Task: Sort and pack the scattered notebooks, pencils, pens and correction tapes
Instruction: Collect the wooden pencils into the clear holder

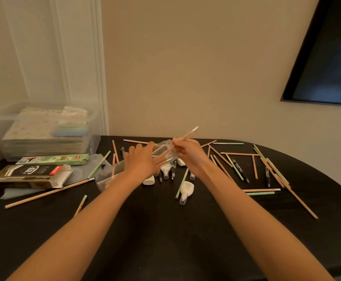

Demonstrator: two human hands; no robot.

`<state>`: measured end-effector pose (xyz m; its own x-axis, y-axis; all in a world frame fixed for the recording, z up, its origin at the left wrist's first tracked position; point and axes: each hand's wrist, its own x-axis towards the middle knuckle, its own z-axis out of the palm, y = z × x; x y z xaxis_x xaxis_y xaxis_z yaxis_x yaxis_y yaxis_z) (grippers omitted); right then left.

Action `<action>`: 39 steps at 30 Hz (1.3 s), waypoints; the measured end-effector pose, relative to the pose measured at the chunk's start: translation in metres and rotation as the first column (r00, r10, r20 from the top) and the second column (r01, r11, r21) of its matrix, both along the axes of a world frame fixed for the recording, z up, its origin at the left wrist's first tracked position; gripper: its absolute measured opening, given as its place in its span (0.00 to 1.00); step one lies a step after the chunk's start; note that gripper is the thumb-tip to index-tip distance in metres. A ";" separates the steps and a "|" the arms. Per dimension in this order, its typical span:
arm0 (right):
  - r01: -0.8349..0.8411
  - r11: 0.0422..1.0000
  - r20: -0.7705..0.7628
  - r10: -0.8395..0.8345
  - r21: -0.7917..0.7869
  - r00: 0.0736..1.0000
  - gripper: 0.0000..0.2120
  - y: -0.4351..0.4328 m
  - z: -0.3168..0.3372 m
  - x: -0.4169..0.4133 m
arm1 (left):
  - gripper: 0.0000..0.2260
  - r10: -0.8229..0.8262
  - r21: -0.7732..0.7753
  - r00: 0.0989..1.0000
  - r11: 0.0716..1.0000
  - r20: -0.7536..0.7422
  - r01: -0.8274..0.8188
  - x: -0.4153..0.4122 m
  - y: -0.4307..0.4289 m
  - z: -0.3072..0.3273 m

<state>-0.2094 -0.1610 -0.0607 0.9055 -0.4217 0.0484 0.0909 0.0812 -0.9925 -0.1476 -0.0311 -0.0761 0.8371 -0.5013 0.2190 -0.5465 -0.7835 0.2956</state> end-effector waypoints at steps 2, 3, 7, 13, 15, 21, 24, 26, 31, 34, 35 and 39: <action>0.006 0.999 -0.047 -0.009 -0.053 0.999 0.07 0.001 0.004 -0.001 | 0.30 0.017 0.016 1.000 1.000 -0.018 -0.016 0.002 0.002 -0.002; 0.077 0.995 -0.057 -0.081 -0.068 0.995 0.09 -0.001 0.007 -0.002 | 0.31 0.026 0.007 0.999 1.000 -0.031 -0.025 0.003 0.003 -0.003; 0.041 0.978 -0.118 -0.067 -0.205 0.991 0.17 -0.005 0.006 -0.005 | 0.30 0.032 -0.012 0.999 0.999 -0.030 -0.032 0.004 -0.003 -0.002; -0.145 0.981 -0.124 0.129 -0.128 0.984 0.18 -0.027 0.001 -0.011 | 0.29 0.025 0.027 1.000 0.999 -0.001 -0.025 0.010 -0.017 -0.002; -0.028 0.999 -0.057 0.026 -0.046 0.998 0.16 -0.041 -0.002 -0.010 | 0.29 0.030 0.049 1.000 0.998 0.004 -0.030 0.013 -0.026 -0.002; 0.397 0.885 -0.263 -0.453 -0.242 0.852 0.12 -0.116 -0.021 -0.006 | 0.31 0.024 0.050 0.999 0.998 0.045 -0.026 0.023 -0.061 -0.002; 0.305 0.785 -0.444 -0.573 -0.540 0.688 0.11 -0.156 -0.045 -0.001 | 0.32 -0.003 0.064 1.000 0.998 0.022 0.002 0.029 -0.081 -0.005; 0.189 0.690 -0.465 -0.640 -0.699 0.612 0.13 -0.176 -0.062 0.002 | 0.32 -0.013 0.090 1.000 0.996 0.010 0.012 0.032 -0.096 -0.007; -0.004 0.531 -0.436 -0.693 -0.848 0.573 0.11 -0.192 -0.085 0.011 | 0.31 -0.021 0.132 1.000 0.991 0.004 0.021 0.038 -0.129 -0.012; -0.142 0.488 -0.477 -0.682 -0.861 0.554 0.10 -0.197 -0.087 0.015 | 0.33 -0.019 0.142 1.000 0.990 0.023 0.016 0.045 -0.144 -0.010; -0.181 0.484 -0.497 -0.673 -0.856 0.547 0.09 -0.199 -0.086 0.017 | 0.33 -0.024 0.143 0.999 0.990 0.028 0.020 0.047 -0.148 -0.010; -0.098 0.521 -0.472 -0.657 -0.848 0.587 0.13 -0.204 -0.076 0.037 | 0.33 -0.039 0.153 0.999 0.988 0.032 0.033 0.057 -0.162 -0.010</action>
